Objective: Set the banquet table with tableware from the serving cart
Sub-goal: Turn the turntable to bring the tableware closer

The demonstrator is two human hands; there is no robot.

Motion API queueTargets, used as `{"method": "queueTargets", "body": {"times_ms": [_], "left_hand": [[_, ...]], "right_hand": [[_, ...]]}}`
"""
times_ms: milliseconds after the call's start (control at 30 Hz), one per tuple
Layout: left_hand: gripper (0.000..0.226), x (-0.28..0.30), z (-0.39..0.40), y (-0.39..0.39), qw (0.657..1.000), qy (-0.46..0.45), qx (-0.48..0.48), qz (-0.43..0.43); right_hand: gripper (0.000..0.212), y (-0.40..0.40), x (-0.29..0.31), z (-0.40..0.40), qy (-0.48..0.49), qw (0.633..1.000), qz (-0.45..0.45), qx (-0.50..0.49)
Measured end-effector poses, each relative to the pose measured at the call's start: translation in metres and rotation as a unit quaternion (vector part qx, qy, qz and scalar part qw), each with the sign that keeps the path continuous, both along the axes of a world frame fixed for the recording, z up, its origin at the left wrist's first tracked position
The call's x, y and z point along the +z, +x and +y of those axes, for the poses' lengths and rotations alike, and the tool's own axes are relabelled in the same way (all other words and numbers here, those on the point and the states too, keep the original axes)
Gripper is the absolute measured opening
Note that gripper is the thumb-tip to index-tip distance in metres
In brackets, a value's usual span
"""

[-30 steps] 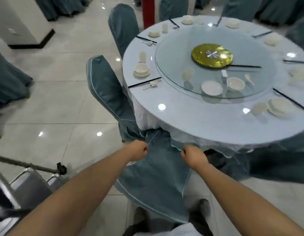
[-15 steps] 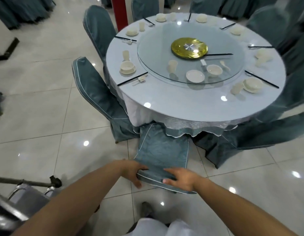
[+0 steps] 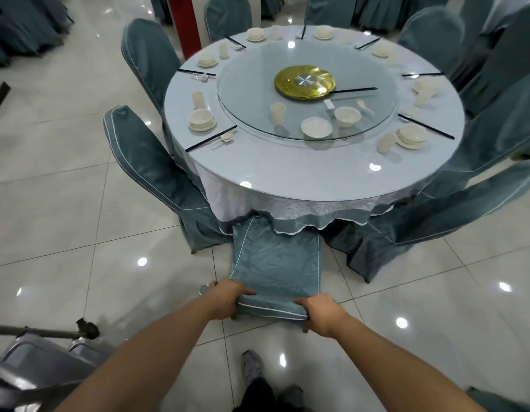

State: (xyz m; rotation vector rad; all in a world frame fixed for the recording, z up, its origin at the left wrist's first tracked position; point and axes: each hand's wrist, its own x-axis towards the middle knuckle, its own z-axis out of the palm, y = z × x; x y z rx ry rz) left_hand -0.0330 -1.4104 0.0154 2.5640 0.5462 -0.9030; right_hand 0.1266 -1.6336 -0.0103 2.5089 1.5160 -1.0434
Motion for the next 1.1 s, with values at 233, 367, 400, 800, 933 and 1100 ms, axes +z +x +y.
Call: {"method": "queueTargets", "body": {"times_ms": [233, 367, 400, 800, 933, 1100], "left_hand": [[0.065, 0.001, -0.039, 0.019, 1.000, -0.009, 0.000, -0.011], [0.067, 0.002, -0.048, 0.035, 1.000, -0.001, -0.011, -0.019], [0.065, 0.004, -0.048, 0.040, 0.999, -0.002, -0.015, -0.031], [0.066, 0.024, 0.005, 0.067, 0.983, -0.137, -0.101, 0.068], [0.047, 0.037, 0.075, 0.079, 0.976, -0.179, -0.046, 0.115], [0.021, 0.039, 0.177, 0.094, 0.989, -0.150, -0.003, 0.019]], "right_hand": [[0.042, 0.012, 0.003, -0.041, -0.007, 0.999, -0.037, -0.007], [0.052, 0.026, 0.008, -0.047, -0.028, 0.998, -0.037, -0.044], [0.050, 0.029, 0.010, -0.047, -0.027, 0.997, -0.037, -0.056], [0.094, 0.029, 0.051, 0.018, -0.109, 0.977, 0.131, -0.125], [0.074, 0.025, 0.059, 0.084, -0.072, 0.965, 0.164, -0.191], [0.052, 0.038, 0.056, 0.180, -0.049, 0.965, 0.109, -0.235]]}}
